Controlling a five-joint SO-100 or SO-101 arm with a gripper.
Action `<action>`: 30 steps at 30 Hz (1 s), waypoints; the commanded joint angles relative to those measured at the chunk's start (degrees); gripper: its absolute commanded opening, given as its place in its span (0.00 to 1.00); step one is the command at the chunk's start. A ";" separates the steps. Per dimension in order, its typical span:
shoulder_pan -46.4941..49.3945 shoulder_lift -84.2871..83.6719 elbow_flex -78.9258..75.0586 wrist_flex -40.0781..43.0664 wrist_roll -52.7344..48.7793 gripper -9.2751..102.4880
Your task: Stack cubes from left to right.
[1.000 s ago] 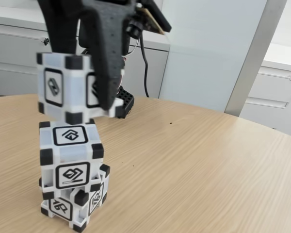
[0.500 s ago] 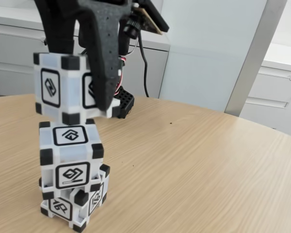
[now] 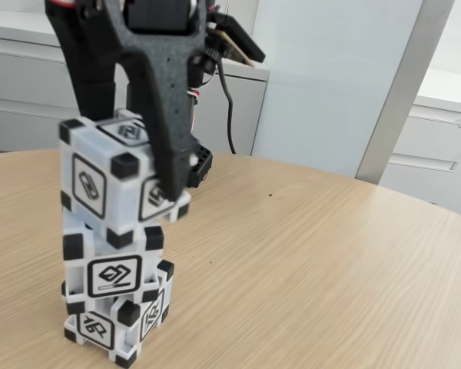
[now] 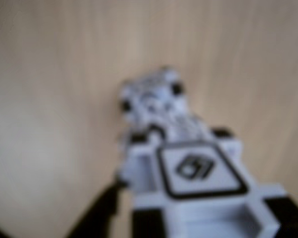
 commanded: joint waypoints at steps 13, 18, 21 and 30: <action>0.53 3.60 -0.97 0.62 0.79 0.42; 0.44 13.62 -0.44 0.62 -0.35 0.40; -0.18 19.34 -0.35 0.62 0.26 0.38; -0.88 28.65 -0.35 0.62 10.55 0.10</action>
